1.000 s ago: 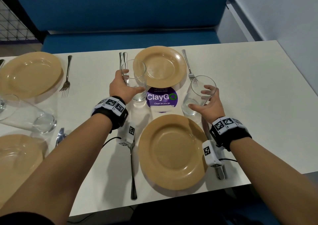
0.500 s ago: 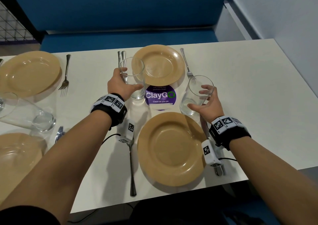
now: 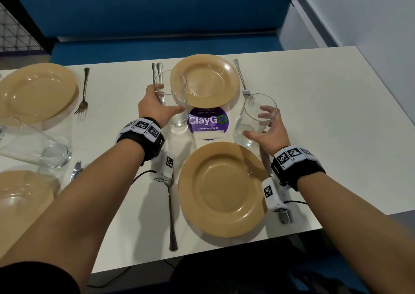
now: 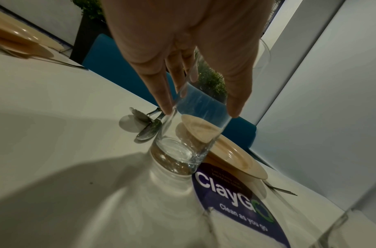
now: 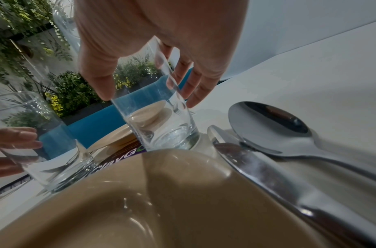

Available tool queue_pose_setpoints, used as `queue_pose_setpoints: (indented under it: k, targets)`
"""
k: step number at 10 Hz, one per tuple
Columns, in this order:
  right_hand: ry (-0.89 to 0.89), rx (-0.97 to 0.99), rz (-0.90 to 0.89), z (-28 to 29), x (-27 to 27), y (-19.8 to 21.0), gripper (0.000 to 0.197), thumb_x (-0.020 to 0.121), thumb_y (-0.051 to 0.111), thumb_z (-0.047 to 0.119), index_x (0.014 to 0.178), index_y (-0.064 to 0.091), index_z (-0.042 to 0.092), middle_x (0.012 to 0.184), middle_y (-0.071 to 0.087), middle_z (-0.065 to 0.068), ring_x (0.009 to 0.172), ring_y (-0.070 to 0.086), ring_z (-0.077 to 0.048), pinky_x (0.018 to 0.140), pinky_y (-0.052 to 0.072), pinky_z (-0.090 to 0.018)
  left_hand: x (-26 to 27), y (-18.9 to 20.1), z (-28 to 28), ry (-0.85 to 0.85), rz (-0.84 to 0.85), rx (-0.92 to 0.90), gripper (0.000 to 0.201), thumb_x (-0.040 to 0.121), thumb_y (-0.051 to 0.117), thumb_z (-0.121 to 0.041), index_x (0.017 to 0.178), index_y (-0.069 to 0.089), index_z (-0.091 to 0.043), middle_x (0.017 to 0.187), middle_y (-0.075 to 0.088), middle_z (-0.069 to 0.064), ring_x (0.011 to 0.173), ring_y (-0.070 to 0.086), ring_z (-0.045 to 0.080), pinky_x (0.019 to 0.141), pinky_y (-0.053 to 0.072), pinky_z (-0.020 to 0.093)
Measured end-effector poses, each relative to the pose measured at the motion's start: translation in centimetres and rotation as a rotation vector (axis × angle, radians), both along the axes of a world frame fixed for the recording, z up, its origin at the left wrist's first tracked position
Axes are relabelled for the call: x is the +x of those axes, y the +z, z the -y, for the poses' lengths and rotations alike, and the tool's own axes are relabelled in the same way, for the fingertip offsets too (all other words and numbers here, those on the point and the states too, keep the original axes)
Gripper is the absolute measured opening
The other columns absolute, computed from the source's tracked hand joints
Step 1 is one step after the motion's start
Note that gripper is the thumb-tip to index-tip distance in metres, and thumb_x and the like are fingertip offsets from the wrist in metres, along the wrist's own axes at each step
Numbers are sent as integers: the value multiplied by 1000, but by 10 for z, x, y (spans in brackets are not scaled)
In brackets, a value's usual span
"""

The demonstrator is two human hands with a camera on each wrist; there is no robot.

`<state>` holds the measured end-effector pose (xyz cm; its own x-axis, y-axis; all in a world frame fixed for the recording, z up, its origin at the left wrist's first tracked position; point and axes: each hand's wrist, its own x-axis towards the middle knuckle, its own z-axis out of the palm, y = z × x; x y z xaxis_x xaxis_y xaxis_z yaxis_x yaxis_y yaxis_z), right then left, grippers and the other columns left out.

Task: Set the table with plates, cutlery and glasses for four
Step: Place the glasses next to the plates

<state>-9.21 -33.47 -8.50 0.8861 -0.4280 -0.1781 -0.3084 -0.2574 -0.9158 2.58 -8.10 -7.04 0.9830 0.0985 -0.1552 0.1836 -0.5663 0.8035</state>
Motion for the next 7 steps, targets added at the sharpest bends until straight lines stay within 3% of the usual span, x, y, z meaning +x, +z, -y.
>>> queue_pose_setpoints:
  k: [2, 5, 7]
  targets:
    - [-12, -9, -8, 0, 1, -1, 71, 67, 79, 8, 126, 43, 25, 117, 51, 3, 105, 50, -11, 66, 37, -5, -2, 2, 1, -2, -7, 3, 76, 66, 84, -31, 130, 44, -22, 122, 57, 2, 96, 51, 11, 86, 38, 19]
    - [-17, -49, -94, -2, 3, 1, 79, 67, 81, 11, 132, 38, 17, 124, 51, -2, 108, 48, -12, 83, 37, -18, -10, 10, 4, -12, -100, 37, 91, 67, 83, -32, 140, 32, -16, 138, 48, 5, 124, 49, 21, 98, 38, 26]
    - [9, -131, -194, -3, -6, 10, 84, 65, 84, 16, 134, 37, 10, 133, 46, -5, 118, 47, -15, 92, 37, -22, -34, 22, -12, -89, -219, 82, 93, 71, 81, -32, 144, 27, -10, 147, 39, 6, 133, 42, 23, 105, 35, 32]
